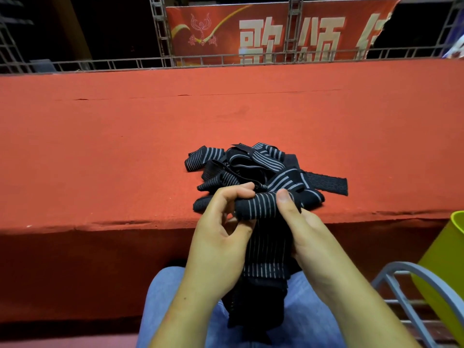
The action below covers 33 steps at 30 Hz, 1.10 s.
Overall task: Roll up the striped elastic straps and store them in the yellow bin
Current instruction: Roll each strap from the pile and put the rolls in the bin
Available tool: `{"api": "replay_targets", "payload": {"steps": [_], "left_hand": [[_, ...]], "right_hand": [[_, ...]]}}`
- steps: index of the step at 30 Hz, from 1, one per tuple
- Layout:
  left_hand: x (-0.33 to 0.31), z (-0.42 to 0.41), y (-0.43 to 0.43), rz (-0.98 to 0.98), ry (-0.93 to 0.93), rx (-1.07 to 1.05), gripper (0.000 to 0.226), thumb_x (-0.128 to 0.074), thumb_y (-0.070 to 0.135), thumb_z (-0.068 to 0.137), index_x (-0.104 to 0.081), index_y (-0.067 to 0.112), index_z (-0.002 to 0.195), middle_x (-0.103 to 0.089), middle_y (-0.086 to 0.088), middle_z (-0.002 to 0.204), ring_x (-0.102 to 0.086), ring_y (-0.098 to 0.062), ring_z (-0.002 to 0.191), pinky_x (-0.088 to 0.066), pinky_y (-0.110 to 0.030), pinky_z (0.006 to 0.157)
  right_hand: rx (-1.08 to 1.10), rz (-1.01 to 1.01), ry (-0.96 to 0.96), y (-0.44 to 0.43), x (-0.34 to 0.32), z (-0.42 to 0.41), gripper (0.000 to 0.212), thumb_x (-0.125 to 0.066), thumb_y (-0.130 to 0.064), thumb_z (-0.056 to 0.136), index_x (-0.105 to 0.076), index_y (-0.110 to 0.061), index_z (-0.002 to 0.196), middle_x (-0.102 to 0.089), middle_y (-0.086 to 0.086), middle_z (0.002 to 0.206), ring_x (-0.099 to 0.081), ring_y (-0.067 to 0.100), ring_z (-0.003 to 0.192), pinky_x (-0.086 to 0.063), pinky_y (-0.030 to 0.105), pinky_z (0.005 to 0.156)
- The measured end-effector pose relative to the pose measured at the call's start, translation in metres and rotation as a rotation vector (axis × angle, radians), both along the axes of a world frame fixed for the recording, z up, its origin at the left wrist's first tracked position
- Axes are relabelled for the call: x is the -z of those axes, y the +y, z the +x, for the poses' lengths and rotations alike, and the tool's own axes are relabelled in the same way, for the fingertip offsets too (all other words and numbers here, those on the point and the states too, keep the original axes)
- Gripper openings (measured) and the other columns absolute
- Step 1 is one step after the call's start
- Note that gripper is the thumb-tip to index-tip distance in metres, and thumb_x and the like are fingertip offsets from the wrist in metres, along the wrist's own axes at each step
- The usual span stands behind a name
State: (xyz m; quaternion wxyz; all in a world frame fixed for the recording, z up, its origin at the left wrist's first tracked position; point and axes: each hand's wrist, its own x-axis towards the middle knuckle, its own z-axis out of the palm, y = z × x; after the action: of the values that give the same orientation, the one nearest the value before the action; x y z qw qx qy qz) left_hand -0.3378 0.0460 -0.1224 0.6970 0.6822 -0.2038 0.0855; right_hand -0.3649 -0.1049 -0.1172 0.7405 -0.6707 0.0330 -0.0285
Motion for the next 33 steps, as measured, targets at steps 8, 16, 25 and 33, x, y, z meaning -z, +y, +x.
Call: {"api": "replay_targets", "payload": {"steps": [8, 16, 25, 33], "left_hand": [[0.002, -0.003, 0.000, 0.112, 0.101, 0.095, 0.068, -0.071, 0.020, 0.089, -0.043, 0.040, 0.148, -0.062, 0.022, 0.138, -0.059, 0.001, 0.128, -0.047, -0.025, 0.106], [0.001, -0.004, -0.006, 0.135, 0.125, 0.100, 0.072, -0.062, 0.039, 0.090, -0.029, 0.049, 0.154, -0.066, 0.029, 0.130, -0.060, 0.003, 0.126, -0.043, -0.039, 0.115], [0.009, 0.004, -0.002, 0.156, 0.141, 0.124, 0.067, -0.061, 0.052, 0.088, -0.037, 0.050, 0.151, -0.061, 0.020, 0.142, -0.054, -0.001, 0.135, -0.038, -0.042, 0.119], [0.007, 0.007, -0.002, 0.106, 0.117, 0.066, 0.056, -0.065, 0.050, 0.088, -0.055, 0.033, 0.141, -0.070, 0.013, 0.131, -0.063, -0.006, 0.126, -0.046, -0.042, 0.113]], "right_hand": [[0.023, 0.073, -0.047, 0.000, -0.002, -0.001, 0.029, -0.058, -0.034, 0.106, -0.076, -0.020, 0.125, -0.079, 0.006, 0.121, -0.073, 0.025, 0.118, -0.050, 0.057, 0.111], [0.037, -0.032, -0.054, 0.004, -0.003, -0.001, 0.029, -0.057, -0.046, 0.105, -0.073, -0.030, 0.123, -0.079, -0.008, 0.119, -0.072, 0.009, 0.116, -0.050, 0.045, 0.111], [0.109, -0.171, -0.148, 0.005, -0.002, -0.001, 0.044, -0.056, -0.060, 0.088, -0.073, -0.029, 0.114, -0.080, -0.012, 0.109, -0.075, 0.004, 0.103, -0.055, 0.035, 0.094], [0.145, -0.166, -0.165, 0.003, 0.000, -0.001, 0.037, -0.059, -0.054, 0.093, -0.073, -0.026, 0.113, -0.080, -0.005, 0.109, -0.076, 0.011, 0.104, -0.058, 0.047, 0.100]]}}
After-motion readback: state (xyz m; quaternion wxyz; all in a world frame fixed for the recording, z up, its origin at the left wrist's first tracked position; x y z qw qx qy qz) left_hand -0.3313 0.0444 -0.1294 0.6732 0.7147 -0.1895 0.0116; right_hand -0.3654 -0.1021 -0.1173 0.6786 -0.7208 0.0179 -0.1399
